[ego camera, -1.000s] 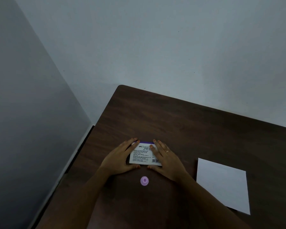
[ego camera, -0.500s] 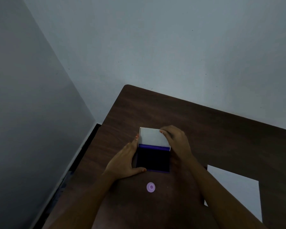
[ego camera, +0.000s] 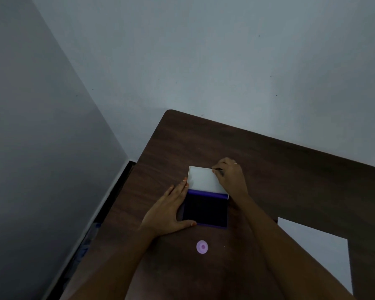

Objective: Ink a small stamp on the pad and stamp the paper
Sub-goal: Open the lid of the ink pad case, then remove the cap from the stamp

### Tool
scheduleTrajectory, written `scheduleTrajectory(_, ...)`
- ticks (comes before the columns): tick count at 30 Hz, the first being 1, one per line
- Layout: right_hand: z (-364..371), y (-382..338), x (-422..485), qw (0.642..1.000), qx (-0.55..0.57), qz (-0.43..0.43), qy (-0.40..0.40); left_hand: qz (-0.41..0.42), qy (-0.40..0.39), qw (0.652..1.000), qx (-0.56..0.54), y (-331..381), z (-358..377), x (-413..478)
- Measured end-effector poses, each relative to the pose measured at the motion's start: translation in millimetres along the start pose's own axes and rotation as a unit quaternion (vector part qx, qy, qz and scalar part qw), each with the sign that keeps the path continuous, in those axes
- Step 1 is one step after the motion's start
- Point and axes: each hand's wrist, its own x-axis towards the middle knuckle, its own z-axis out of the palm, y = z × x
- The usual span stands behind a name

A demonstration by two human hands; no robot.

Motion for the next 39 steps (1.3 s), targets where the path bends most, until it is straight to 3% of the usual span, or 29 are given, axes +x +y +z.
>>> scheduleTrajectory(8,-14.9,-25.2,-46.1,0.999,0.008,0.006,0.047,-0.001,0.034,0.999,-0.033,8.3,-2.7,-8.8)
scheduleTrajectory(11,-18.2,-36.1,-74.2,0.999,0.033,-0.001,0.027,-0.044,0.123,0.986,-0.107,10.7,1.9,-16.7)
scheduleTrajectory(15,-18.3,-53.6,-115.8,0.996,0.086,0.011,-0.022,-0.141,0.244,0.943,-0.180,21.8,11.2,-32.8)
scheduleTrajectory(21,-9.2,-77.8,-165.3,0.991,0.090,0.031,-0.097,-0.141,0.244,0.942,-0.183,42.5,23.4,-64.3)
scheduleTrajectory(25,-0.9,-82.7,-181.7,0.978,0.118,0.122,-0.123,-0.133,0.231,0.940,-0.214,55.3,29.6,-77.7)
scheduleTrajectory(29,1.8,-85.0,-182.6,0.957,0.181,0.207,-0.094,-0.129,0.208,0.933,-0.264,63.9,34.7,-85.2)
scheduleTrajectory(31,-2.8,-89.0,-182.2,0.930,0.266,0.250,-0.037,-0.130,0.172,0.931,-0.293,69.5,34.7,-87.1)
scheduleTrajectory(34,-14.1,-93.6,-185.6,0.862,0.395,0.317,0.016,-0.132,0.135,0.924,-0.334,79.7,33.3,-89.4)
scheduleTrajectory(39,-26.0,-93.9,-188.5,0.695,0.594,0.406,0.009,-0.067,0.193,0.917,-0.343,94.5,29.6,-86.9)
